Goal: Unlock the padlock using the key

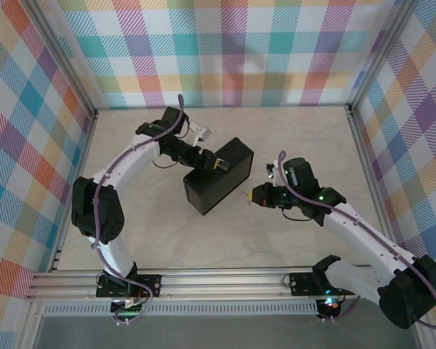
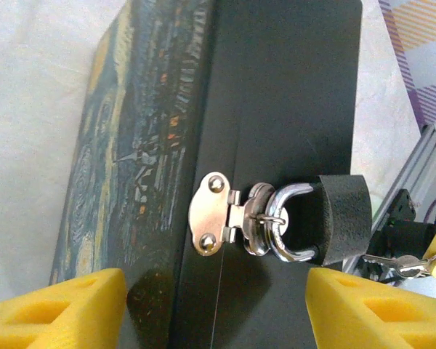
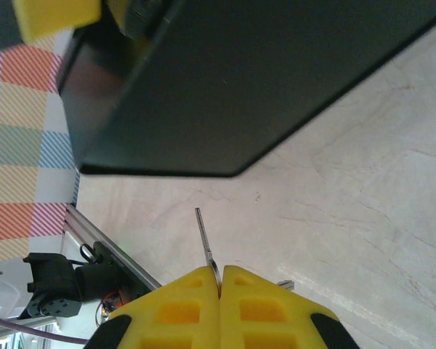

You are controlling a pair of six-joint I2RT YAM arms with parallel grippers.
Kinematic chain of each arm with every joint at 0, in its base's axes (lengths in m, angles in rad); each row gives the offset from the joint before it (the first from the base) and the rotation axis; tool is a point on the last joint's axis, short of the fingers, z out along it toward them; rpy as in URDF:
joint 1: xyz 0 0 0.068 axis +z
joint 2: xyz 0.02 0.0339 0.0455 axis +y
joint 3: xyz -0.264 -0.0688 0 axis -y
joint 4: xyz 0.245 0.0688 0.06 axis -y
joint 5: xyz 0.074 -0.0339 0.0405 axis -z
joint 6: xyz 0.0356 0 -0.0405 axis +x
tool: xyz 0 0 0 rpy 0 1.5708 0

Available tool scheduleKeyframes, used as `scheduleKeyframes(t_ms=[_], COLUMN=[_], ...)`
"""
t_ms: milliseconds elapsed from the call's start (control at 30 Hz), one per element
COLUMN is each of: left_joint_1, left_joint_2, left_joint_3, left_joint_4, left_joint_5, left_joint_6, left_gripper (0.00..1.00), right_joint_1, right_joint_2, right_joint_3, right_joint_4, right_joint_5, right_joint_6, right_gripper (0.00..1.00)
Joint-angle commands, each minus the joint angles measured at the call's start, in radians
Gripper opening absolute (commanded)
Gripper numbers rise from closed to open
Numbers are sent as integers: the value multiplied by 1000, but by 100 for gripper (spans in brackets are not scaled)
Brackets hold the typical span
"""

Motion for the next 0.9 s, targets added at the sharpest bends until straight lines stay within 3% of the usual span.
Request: scheduleKeyframes(t_ms=[0,167,300,467,567,633,867], left_joint_1=[-12,-6,-6,-10,-20,-24,-27], left_joint_2=[-49,-24,-15,-41,-47,-54,63], left_joint_3=[1,116,202,187,150,128,284], left_joint_4=[9,-97,-118,-47,-64,-45,-267], left_joint_5=[-40,-120,-121,-5,103,140,277], left_joint_6=[-16,125,243,476,754,869,1242], left_gripper=[67,67,69,72,71,73,75], right_joint_1=[-15,-49,-77,-113,-145,-159,-193], right_joint_2=[-16,-28,-29,-10,15,30,98], right_joint_3=[37,37,36,42,47,51,63], right_joint_4=[-42,-63,-62,-40,-23,-16,17], right_joint_5=[-29,-56,-96,-173,-224,-242,-301], right_joint_6=[-50,-76,-99,-124,-131,-135,-149], right_gripper=[2,2,3,3,3,3,3])
